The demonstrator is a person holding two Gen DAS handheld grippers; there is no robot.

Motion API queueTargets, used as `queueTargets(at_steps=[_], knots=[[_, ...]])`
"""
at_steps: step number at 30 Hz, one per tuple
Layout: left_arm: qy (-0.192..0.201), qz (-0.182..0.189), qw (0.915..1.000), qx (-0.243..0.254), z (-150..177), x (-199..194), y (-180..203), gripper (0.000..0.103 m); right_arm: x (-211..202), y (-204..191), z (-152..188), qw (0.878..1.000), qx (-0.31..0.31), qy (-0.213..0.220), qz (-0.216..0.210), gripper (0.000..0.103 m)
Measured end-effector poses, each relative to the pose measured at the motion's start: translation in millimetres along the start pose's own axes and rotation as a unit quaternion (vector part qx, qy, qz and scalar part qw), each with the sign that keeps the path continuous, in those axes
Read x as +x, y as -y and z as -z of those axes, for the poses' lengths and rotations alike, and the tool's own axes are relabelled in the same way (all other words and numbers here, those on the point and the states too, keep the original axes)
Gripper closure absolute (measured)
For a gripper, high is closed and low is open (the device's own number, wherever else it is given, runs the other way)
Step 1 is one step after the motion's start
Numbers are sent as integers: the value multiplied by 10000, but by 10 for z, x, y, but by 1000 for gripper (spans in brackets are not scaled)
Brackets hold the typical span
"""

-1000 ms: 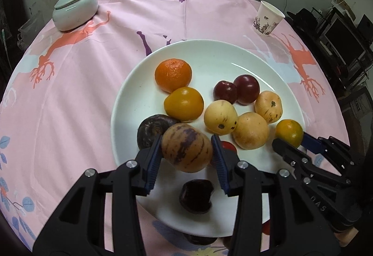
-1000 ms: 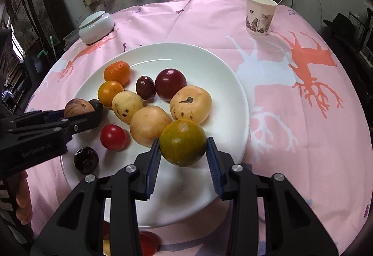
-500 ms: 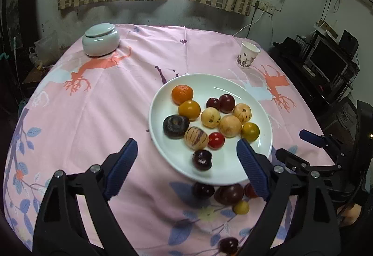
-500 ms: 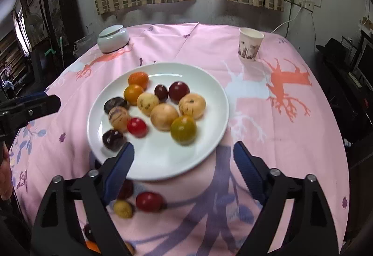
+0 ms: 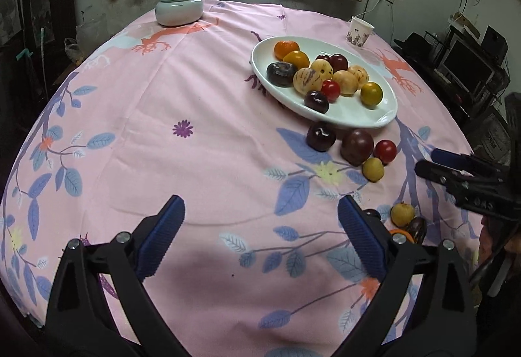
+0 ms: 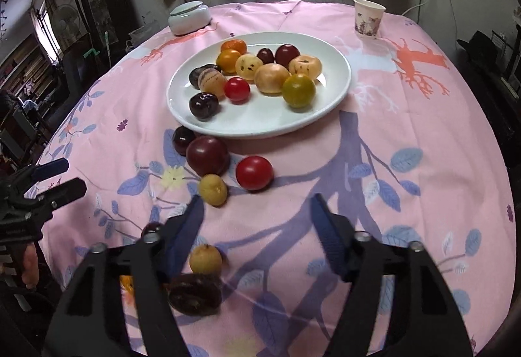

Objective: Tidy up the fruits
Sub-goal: 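Withdraw both tools from the plate toward the loose fruits, then grasp an orange with the left tool while the right tool grasps a red tomato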

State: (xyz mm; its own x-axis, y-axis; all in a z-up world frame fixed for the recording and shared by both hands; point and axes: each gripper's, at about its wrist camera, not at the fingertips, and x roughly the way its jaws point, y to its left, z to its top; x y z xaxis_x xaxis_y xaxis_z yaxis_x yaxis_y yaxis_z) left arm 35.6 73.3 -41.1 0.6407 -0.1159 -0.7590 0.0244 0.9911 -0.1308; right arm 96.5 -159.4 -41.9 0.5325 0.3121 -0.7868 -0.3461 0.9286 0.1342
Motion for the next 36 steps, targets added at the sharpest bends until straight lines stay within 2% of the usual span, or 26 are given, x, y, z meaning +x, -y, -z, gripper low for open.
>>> queueTargets(at_steps=[1, 8, 10, 11, 16, 19, 21, 23, 26, 29, 31, 34, 36], knots=[[18, -2, 10000, -26, 24, -27, -19, 6, 80, 10, -54, 10000, -31, -43, 41, 53], [24, -148, 9996, -244, 148, -157, -247, 6, 582, 60, -187, 9989, 99, -447, 43, 59], [-7, -133, 9994, -334, 176, -164, -300, 6, 595, 71, -183, 9993, 99, -360, 1, 70], [-22, -129, 9993, -357, 169, -161, -315, 6, 582, 68, -182, 9992, 102, -384, -15, 70], [-77, -37, 9998, -184, 145, -137, -212, 6, 164, 18, -103, 10000, 57, 9, 66, 70], [-196, 89, 9998, 58, 161, -89, -32, 6, -202, 17, 80, 9996, 66, 255, 99, 70], [-298, 298, 9989, 223, 204, -72, 123, 6, -397, 54, 263, 9993, 133, 331, 127, 70], [-399, 511, 9969, 444, 271, -62, 314, 6, -491, 113, 428, 9991, 254, 287, 170, 70], [-475, 630, 9927, 914, 383, -50, 644, 6, -580, 190, 628, 9986, 436, 257, 143, 70], [-536, 573, 9899, 1181, 469, -3, 870, 6, -639, 224, 748, 9980, 534, 334, 21, 70], [-600, 483, 9900, 1182, 502, 55, 952, 6, -691, 236, 802, 9974, 581, 420, -90, 70], [-671, 378, 9913, 1065, 523, 145, 1012, 12, -772, 276, 853, 9964, 622, 548, -199, 70], [-790, 380, 9904, 1067, 555, 213, 1052, 25, -812, 315, 883, 9958, 654, 592, -242, 70]])
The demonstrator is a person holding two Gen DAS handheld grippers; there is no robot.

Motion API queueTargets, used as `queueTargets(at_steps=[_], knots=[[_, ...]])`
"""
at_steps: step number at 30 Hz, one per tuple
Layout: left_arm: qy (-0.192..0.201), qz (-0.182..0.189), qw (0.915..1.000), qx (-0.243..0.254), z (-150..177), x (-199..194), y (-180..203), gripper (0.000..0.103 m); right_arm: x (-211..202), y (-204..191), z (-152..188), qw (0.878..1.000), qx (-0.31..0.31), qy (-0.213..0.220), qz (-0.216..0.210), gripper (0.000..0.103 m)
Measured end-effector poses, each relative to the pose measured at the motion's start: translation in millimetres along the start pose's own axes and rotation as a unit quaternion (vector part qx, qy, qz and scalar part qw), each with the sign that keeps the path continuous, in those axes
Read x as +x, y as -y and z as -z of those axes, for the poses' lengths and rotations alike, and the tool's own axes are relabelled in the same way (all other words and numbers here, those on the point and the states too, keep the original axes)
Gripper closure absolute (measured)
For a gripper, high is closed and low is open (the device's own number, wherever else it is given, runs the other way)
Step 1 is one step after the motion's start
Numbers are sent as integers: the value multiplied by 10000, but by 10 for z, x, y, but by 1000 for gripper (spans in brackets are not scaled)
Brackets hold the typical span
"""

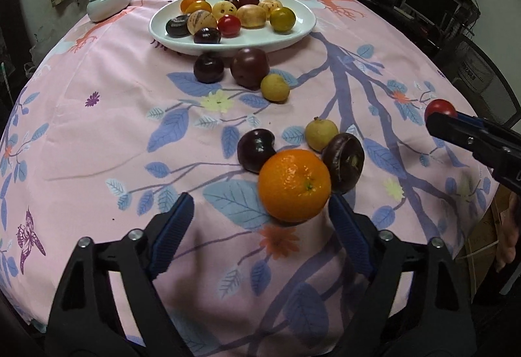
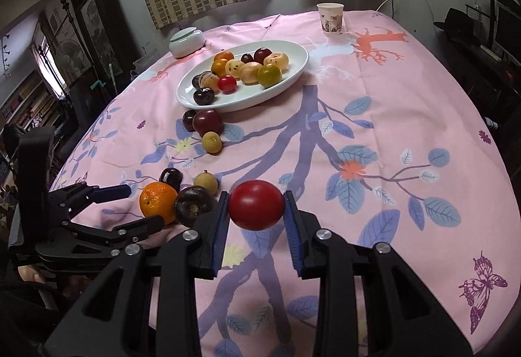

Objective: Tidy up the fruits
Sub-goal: 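Grasp an orange with the left tool while the right tool grasps a red tomato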

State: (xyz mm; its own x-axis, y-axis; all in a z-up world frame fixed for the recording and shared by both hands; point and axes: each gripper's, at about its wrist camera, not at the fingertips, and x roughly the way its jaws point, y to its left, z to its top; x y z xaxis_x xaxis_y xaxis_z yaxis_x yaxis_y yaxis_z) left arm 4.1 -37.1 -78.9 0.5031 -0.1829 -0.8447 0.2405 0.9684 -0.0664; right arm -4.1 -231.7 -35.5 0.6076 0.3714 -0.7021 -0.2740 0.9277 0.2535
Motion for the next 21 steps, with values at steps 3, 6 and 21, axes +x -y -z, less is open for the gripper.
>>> queueTargets(at_steps=[3, 6, 21], knots=[[-101, -106, 9998, 105, -2, 133, 113, 40, -26, 43, 10, 10000, 27, 17, -68, 70], [-20, -197, 9997, 158, -41, 166, 180, 46, -38, 48, 23, 9999, 0, 22, -136, 70], [285, 229, 9993, -100, -52, -55, -45, 59, 195, -167, -7, 9993, -95, -212, -279, 70]])
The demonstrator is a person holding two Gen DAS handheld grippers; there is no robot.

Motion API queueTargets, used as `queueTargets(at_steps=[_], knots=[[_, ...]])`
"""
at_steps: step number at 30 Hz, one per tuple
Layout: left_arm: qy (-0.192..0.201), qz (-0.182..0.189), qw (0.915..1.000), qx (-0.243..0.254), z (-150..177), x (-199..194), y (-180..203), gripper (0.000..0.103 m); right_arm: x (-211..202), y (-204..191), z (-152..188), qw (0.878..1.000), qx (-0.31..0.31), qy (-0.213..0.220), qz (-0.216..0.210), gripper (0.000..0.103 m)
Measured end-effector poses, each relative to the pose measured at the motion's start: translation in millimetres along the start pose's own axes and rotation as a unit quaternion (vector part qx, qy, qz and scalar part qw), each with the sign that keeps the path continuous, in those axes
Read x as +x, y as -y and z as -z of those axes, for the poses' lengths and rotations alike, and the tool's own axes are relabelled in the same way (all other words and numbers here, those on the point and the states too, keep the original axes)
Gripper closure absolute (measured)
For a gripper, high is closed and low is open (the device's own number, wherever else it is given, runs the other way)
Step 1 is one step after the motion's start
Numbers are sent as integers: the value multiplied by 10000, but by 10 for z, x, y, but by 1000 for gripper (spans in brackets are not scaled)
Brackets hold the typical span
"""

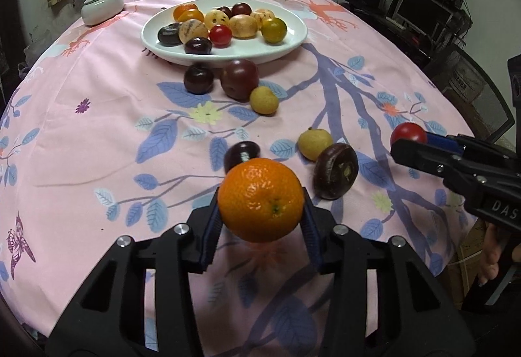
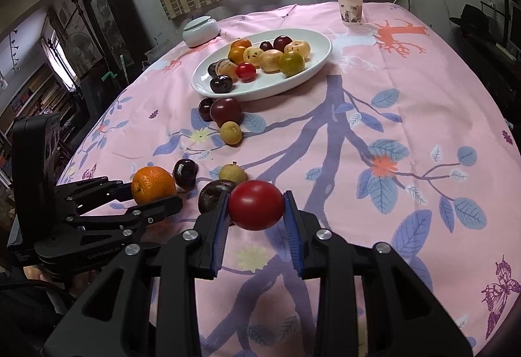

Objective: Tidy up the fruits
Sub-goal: 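Grasp an orange with the left tool while the right tool grasps a red tomato, then place the orange with the left tool while the right tool places the tomato on the plate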

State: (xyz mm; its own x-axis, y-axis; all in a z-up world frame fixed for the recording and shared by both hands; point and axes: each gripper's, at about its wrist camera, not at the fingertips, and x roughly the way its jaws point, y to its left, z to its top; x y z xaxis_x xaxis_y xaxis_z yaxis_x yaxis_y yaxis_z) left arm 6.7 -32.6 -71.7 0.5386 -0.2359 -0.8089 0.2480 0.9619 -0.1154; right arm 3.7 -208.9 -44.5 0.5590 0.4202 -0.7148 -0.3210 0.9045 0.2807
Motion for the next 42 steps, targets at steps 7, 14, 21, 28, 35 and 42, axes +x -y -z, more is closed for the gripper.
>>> queueTargets(at_steps=[7, 14, 21, 28, 35, 42], knots=[[150, 56, 9999, -59, -92, -134, -117, 58, 51, -132, -77, 9999, -116, -41, 29, 70], [225, 130, 9995, -157, -264, -192, -269, 58, 118, -241, -173, 9993, -298, -167, 163, 70], [345, 98, 9993, 46, -763, -244, -390, 58, 215, -224, -450, 9993, -307, -66, 201, 70], [239, -91, 9995, -157, -1828, 91, -651, 58, 590, -167, -1160, 9987, -502, -82, 65, 70], [-162, -340, 9978, -549, -2663, 971, -780, 58, 1260, -44, -1732, 9980, -602, -180, 37, 70], [-407, -336, 9969, -581, -2832, 1452, -823, 57, 1497, 54, -1853, 9978, -566, -350, 8, 70]])
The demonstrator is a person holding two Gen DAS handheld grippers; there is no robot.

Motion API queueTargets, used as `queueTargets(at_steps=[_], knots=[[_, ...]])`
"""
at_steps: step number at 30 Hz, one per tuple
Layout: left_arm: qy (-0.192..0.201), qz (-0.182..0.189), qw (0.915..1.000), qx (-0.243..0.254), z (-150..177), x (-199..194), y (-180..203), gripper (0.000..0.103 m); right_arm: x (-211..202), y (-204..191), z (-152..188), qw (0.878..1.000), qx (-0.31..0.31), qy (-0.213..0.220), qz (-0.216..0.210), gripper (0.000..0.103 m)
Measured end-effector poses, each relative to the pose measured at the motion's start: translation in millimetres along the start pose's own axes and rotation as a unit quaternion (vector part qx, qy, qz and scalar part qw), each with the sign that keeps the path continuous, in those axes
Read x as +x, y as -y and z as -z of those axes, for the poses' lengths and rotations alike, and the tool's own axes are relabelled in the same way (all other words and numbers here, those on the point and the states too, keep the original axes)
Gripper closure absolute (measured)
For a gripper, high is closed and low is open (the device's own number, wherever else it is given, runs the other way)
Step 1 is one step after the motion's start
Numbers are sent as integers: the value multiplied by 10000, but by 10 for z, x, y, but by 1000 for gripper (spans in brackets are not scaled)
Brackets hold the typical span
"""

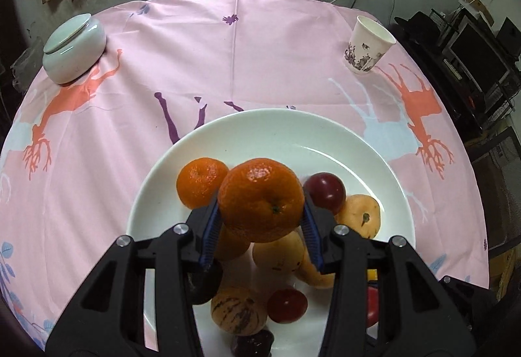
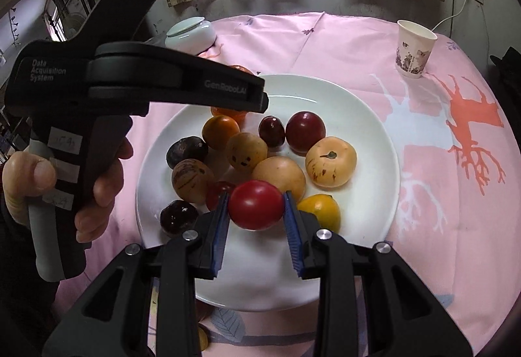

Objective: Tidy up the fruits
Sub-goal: 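Place the orange with the left tool while the right tool places the tomato on the plate, then open both tools and lift them away from the plate, then grasp a dark plum with the right tool while the left tool grasps a dark cherry-red plum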

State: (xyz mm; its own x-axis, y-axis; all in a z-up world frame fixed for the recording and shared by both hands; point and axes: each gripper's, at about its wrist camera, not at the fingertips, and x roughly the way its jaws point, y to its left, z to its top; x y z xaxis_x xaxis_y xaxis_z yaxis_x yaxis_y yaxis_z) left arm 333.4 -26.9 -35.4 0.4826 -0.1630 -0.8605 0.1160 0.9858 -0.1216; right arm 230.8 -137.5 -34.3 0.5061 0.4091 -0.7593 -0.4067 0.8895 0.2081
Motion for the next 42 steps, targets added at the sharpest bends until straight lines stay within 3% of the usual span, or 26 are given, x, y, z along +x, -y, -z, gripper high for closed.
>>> queueTargets(at_steps=[5, 8, 11, 13, 16, 23, 25, 32, 37, 42], knots=[[-28, -4, 9999, -97, -52, 78, -9, 56, 110, 5, -16, 9999, -5, -122, 88, 70], [291, -117, 9995, -88, -64, -81, -12, 28, 93, -29, -9, 9996, -82, -89, 236, 70], [566, -194, 9982, -48, -59, -340, -28, 25, 1, -61, 9, 9994, -140, -4, 327, 67], [664, -152, 9976, -122, -27, -521, -61, 24, -118, -94, 17, 9989, -150, 242, 380, 28], [802, -79, 9965, -238, 89, -802, -123, 22, -275, -177, 25, 9971, -302, 568, 413, 24], [1362, -121, 9903, -230, 1011, -1627, -281, 11, -797, -218, 230, 9968, -124, 706, 347, 23], [1425, -191, 9894, -214, 1377, -1757, -322, 10, -967, -202, 405, 9971, -22, 699, 306, 16], [1240, -333, 9915, -222, 2483, -1684, -418, 10, -1388, -401, 1428, 9972, 77, 653, 344, 12], [675, -210, 9970, -320, 2810, -1393, -452, 10, -1291, -514, 1837, 9982, 410, 392, 195, 12], [718, -214, 9970, -216, 2875, -1417, -407, 10, -1171, -628, 1873, 9988, 316, 308, 196, 14]])
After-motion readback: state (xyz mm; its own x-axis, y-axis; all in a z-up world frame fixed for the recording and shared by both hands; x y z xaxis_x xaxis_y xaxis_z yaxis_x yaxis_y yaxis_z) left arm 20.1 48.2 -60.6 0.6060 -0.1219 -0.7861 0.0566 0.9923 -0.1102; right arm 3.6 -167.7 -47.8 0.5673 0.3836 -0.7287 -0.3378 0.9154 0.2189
